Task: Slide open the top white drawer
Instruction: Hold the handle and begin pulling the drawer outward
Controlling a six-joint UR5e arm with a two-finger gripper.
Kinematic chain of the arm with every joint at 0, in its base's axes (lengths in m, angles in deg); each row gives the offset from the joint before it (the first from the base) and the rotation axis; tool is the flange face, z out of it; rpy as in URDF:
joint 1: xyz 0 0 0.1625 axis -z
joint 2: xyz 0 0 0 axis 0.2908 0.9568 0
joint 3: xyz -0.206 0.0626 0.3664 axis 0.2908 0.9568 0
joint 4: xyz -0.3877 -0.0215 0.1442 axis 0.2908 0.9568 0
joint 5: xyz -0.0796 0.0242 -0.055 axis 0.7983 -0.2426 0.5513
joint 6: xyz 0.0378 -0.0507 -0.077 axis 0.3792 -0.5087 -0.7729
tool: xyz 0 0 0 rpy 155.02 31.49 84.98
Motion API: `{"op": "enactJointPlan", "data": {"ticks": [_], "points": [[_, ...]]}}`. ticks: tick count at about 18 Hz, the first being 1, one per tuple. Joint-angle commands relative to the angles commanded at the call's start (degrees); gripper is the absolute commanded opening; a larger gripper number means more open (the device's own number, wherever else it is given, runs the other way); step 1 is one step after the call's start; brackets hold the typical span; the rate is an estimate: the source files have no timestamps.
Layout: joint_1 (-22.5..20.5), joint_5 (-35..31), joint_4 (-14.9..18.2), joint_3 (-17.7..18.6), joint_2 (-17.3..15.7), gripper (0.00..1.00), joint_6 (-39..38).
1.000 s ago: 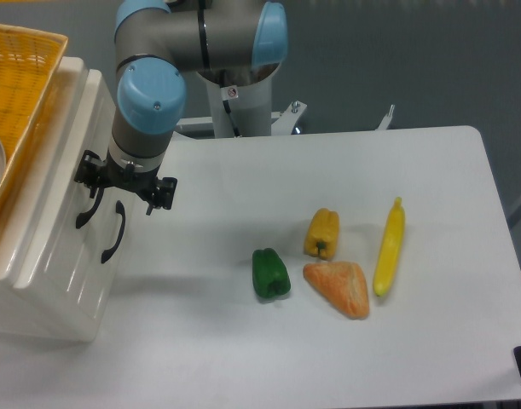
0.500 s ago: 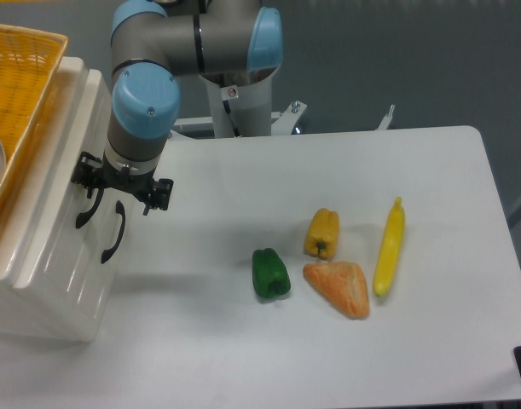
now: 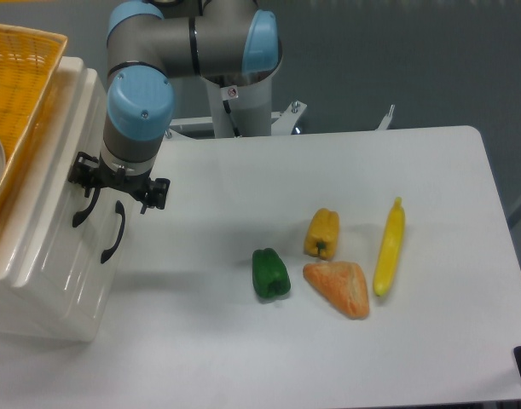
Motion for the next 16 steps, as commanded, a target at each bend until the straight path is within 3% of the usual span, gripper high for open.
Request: {"op": "enactJointPlan", "data": {"ticks": [16], "points": [[0.0,-1.32,0.0,0.09,0.97,1.0,0.0]]}}
